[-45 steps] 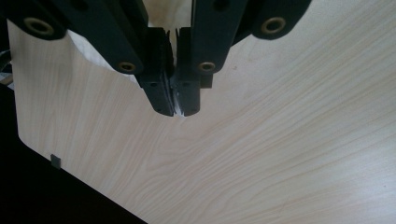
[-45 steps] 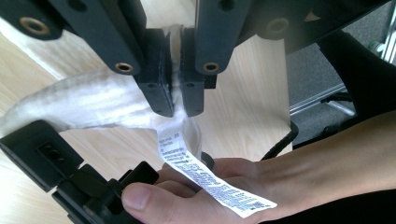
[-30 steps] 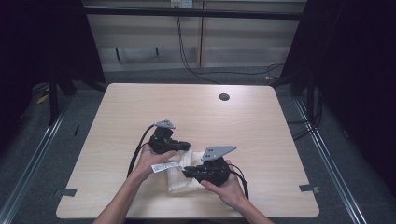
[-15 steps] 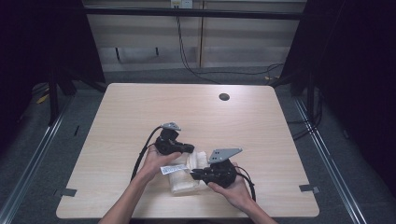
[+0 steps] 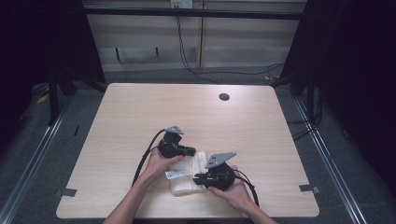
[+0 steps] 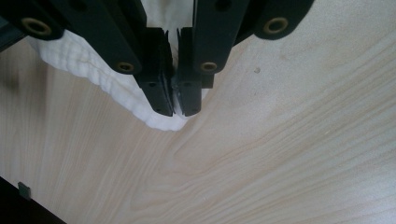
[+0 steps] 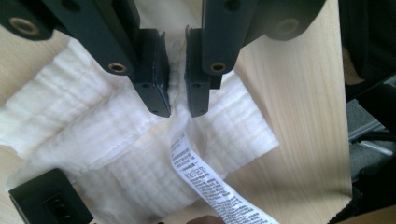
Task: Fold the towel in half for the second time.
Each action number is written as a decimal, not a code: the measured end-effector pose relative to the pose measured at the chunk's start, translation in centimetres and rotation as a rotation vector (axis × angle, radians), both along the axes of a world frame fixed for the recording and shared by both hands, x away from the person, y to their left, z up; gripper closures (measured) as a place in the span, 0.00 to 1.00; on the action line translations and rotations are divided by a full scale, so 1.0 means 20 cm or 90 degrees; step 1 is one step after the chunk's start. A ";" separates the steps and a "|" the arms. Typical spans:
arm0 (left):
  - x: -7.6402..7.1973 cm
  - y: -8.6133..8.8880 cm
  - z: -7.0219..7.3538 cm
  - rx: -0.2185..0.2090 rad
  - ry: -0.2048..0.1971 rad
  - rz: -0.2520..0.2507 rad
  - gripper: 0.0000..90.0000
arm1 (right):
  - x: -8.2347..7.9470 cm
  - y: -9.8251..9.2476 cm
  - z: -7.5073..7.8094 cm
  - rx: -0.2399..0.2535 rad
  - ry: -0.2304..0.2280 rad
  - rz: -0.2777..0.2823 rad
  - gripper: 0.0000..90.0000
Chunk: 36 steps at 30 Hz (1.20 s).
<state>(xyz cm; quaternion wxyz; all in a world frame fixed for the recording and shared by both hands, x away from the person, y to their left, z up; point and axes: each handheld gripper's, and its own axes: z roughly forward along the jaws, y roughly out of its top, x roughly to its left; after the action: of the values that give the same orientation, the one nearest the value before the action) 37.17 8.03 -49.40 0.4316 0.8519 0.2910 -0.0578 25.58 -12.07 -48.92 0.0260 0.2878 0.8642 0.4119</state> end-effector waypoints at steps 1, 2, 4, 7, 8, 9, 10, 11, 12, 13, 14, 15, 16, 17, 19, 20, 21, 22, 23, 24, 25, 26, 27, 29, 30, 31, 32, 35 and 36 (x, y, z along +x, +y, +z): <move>0.00 0.00 0.00 -0.001 0.003 0.002 0.95 | 0.00 0.00 0.00 -0.003 -0.003 0.001 0.87; 0.00 -0.01 -0.01 -0.005 0.005 0.005 0.94 | 0.00 0.00 0.00 -0.006 -0.003 -0.002 0.87; 0.00 -0.01 -0.01 0.000 0.008 0.000 0.93 | -0.01 -0.01 0.00 -0.007 -0.004 -0.003 0.85; 0.00 -0.02 -0.02 -0.006 0.009 -0.001 0.90 | -0.01 -0.01 -0.01 -0.012 -0.006 -0.006 0.82; 0.00 -0.02 -0.02 -0.004 0.010 -0.008 0.89 | -0.01 -0.01 -0.01 -0.017 -0.008 -0.011 0.80; 0.00 -0.02 -0.03 -0.010 0.014 -0.006 0.88 | -0.01 -0.01 0.00 -0.021 -0.010 -0.012 0.78; 0.00 -0.02 -0.03 -0.008 0.016 -0.005 0.87 | -0.02 -0.02 0.00 -0.022 -0.008 -0.017 0.76; 0.00 -0.02 -0.03 -0.004 0.014 -0.006 0.86 | -0.02 -0.02 0.00 -0.028 -0.010 -0.023 0.74; 0.00 -0.03 -0.03 -0.008 0.015 -0.009 0.85 | -0.02 -0.03 0.00 -0.029 -0.010 -0.023 0.73; 0.00 -0.03 -0.02 -0.011 0.017 -0.007 0.81 | -0.02 -0.04 0.00 -0.032 -0.010 -0.029 0.70; -0.01 -0.04 -0.01 -0.010 0.014 -0.015 0.76 | -0.02 -0.05 0.00 -0.035 -0.010 -0.033 0.69; -0.02 -0.04 0.00 -0.011 0.005 -0.019 0.73 | -0.02 -0.07 0.00 -0.031 -0.006 -0.032 0.68; -0.03 -0.05 0.02 -0.010 -0.006 -0.019 0.73 | -0.02 -0.08 0.00 -0.024 -0.003 -0.032 0.66; -0.03 -0.05 0.04 -0.012 -0.008 -0.018 0.70 | -0.02 -0.10 0.00 -0.018 -0.003 -0.042 0.64; -0.03 -0.06 0.07 -0.003 -0.018 -0.022 0.66 | -0.01 -0.12 0.00 -0.022 -0.006 -0.051 0.63; -0.03 -0.07 0.09 0.005 -0.029 -0.024 0.64 | -0.01 -0.13 0.01 -0.017 -0.005 -0.057 0.61; -0.03 -0.06 0.10 0.005 -0.031 -0.025 0.62 | -0.01 -0.15 0.01 -0.014 -0.001 -0.060 0.60; -0.03 -0.06 0.11 -0.001 -0.030 -0.023 0.60 | -0.02 -0.16 0.01 -0.014 -0.001 -0.061 0.59; -0.02 -0.05 0.12 -0.004 -0.031 -0.018 0.59 | -0.02 -0.17 0.01 -0.011 0.002 -0.065 0.58; -0.02 -0.04 0.13 -0.010 -0.030 -0.016 0.58 | -0.01 -0.19 0.00 -0.013 0.007 -0.068 0.56; -0.01 -0.03 0.13 -0.013 -0.026 -0.017 0.58 | -0.01 -0.20 0.00 -0.012 0.009 -0.069 0.55; -0.01 -0.02 0.13 -0.019 -0.024 -0.016 0.56 | -0.01 -0.21 -0.01 -0.012 0.011 -0.073 0.54; 0.00 -0.02 0.14 -0.024 -0.024 -0.015 0.54 | -0.01 -0.21 -0.01 -0.012 0.015 -0.077 0.54; -0.01 0.00 0.14 -0.019 -0.026 -0.010 0.50 | -0.01 -0.23 -0.01 -0.009 0.011 -0.080 0.52; -0.01 0.00 0.14 -0.019 -0.029 -0.009 0.48 | -0.01 -0.24 -0.01 -0.006 0.017 -0.083 0.50; -0.02 0.01 0.14 -0.017 -0.032 -0.010 0.46 | 0.00 -0.25 0.00 -0.012 0.015 -0.089 0.49; -0.03 0.02 0.15 -0.009 -0.040 -0.012 0.46 | 0.00 -0.26 0.00 -0.012 0.010 -0.094 0.48; -0.06 0.05 0.16 -0.007 -0.050 -0.006 0.42 | 0.00 -0.31 0.02 -0.013 0.005 -0.116 0.45; -0.07 0.07 0.17 -0.005 -0.057 -0.002 0.40 | 0.00 -0.33 0.03 -0.011 0.001 -0.124 0.44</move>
<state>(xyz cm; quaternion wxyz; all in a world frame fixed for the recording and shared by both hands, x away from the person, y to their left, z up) 35.82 9.40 -46.01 0.4474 0.8523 0.2701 -0.0216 25.53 -18.69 -48.42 0.0674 0.3706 0.8357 0.3998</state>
